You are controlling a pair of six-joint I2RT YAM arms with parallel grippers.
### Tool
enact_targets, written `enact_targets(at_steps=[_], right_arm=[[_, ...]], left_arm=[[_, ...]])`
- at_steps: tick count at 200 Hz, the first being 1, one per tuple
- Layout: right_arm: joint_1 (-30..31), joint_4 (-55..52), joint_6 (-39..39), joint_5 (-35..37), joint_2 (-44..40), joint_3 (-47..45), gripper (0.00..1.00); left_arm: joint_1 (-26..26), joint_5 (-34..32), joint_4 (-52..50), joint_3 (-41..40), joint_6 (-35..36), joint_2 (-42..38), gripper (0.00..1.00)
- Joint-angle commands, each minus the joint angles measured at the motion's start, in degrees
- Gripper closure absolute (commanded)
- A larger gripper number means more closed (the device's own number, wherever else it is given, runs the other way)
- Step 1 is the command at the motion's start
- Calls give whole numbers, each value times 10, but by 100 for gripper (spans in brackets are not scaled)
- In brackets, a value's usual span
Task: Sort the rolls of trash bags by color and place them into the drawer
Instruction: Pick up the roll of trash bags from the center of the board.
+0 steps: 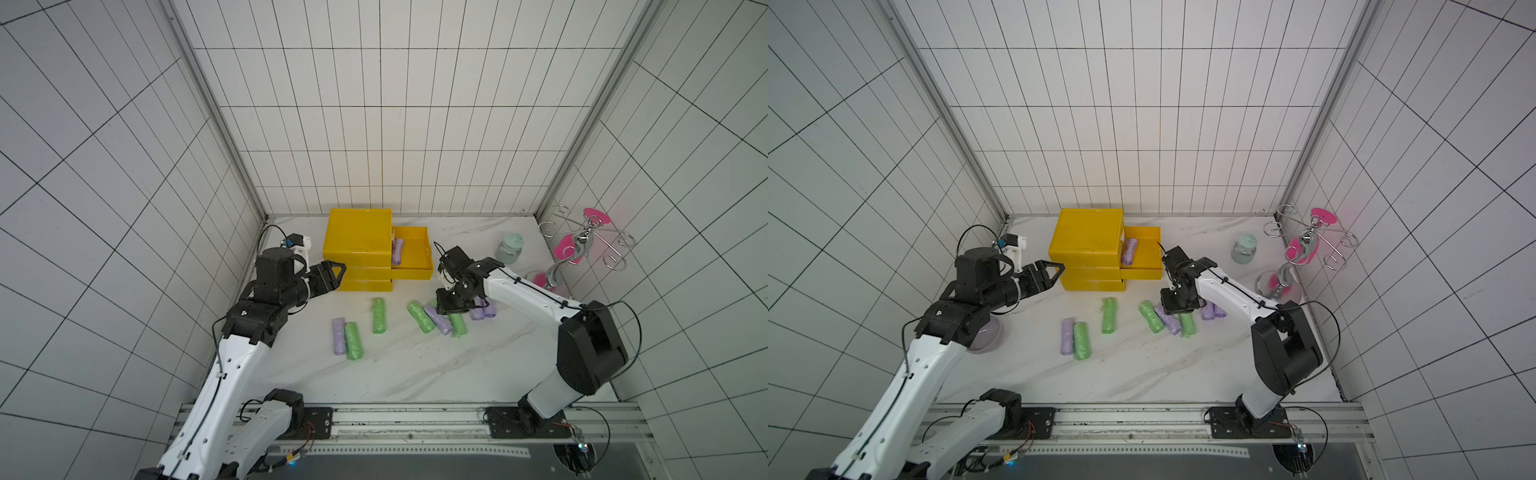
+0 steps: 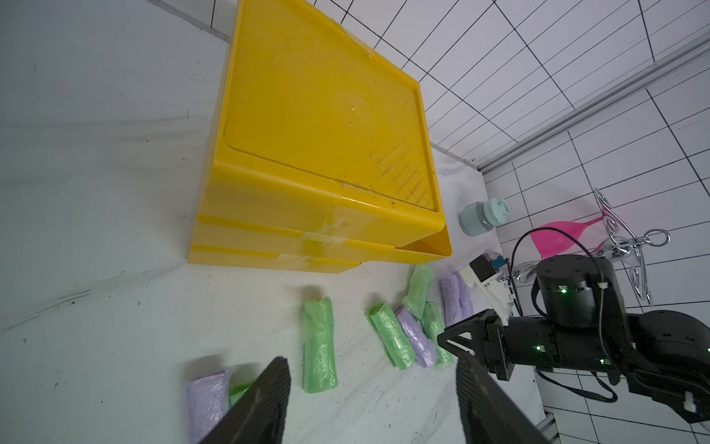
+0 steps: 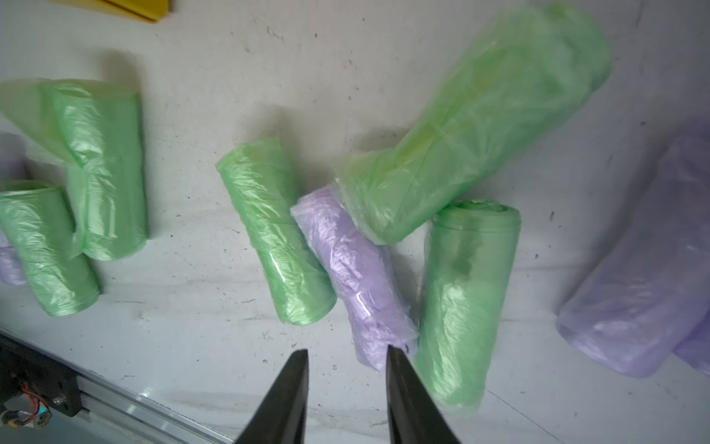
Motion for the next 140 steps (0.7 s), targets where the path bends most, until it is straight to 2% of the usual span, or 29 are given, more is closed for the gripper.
enact_targets(at_steps=[1, 52, 110, 140], right_arm=[[9, 19, -10, 23, 29, -19, 62], [13, 49, -10, 33, 74, -19, 57], [21, 71, -8, 16, 98, -31, 56], [25, 79, 3, 15, 87, -47, 65]], left_arm=[[-2, 5, -6, -16, -6, -10, 32], [-2, 12, -5, -28, -9, -7, 32], [-2, 12, 1, -33, -10, -2, 32], [-2, 12, 1, -32, -9, -1, 32]])
